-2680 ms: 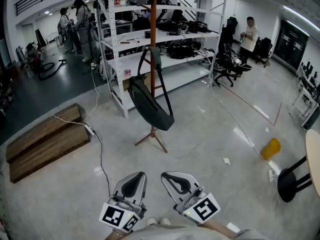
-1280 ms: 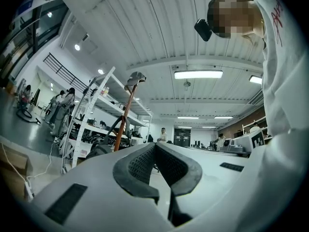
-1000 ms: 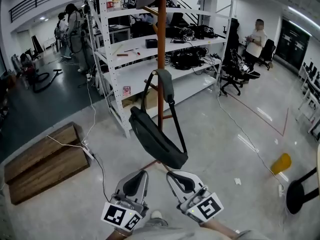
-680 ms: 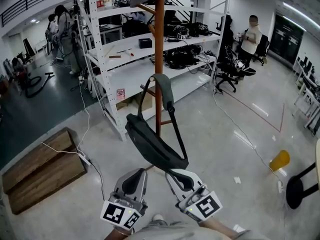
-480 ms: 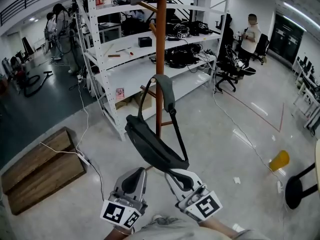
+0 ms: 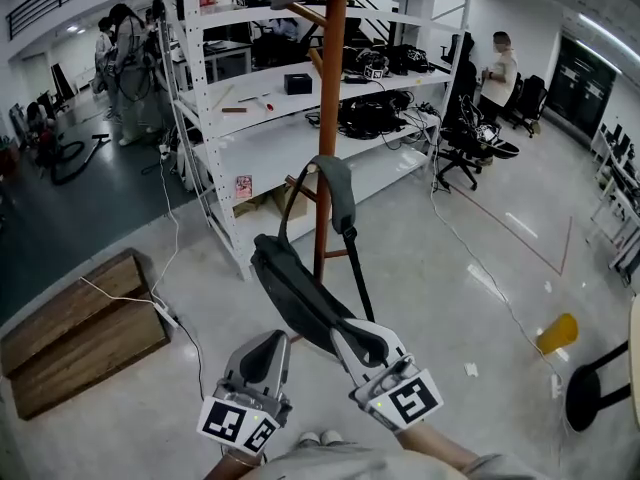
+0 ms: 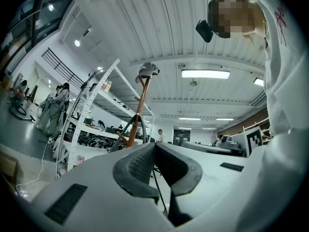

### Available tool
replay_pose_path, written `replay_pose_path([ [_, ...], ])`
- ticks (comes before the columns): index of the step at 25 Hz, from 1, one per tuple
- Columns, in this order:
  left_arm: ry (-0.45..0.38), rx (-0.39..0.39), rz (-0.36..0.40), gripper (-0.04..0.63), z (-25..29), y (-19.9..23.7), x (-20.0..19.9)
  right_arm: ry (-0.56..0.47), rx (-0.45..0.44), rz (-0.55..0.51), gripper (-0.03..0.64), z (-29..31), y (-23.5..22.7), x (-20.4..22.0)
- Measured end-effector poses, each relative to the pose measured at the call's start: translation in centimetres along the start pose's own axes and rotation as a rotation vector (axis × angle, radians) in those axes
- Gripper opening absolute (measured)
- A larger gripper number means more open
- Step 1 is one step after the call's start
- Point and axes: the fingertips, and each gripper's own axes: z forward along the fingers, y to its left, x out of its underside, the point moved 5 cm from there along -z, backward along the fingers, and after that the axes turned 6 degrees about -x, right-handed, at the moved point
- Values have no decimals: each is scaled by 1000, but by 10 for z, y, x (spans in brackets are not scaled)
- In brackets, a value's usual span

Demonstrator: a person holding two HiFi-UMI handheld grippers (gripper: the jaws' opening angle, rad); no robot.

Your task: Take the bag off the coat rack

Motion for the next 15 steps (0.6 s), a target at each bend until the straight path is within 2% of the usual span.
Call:
replay_pose_path([
  [7,-5,-28,1,18,4,0,2,9,21,-122,21,26,-46,-17],
  [10,-6,-58,6,18,1,8,0,-7,33,-122,24,46,-65,-27],
  [11,-2,-67,8,18,0,11,1,-17,48,-123,46,53,-74,-30],
  [13,8,-81,8,18,-2,14,3,-21,90,-113,179,66,-92,-33],
  [15,10,-91,6,18,-3,15,4,-4,137,-107,211,79,-111,-34],
])
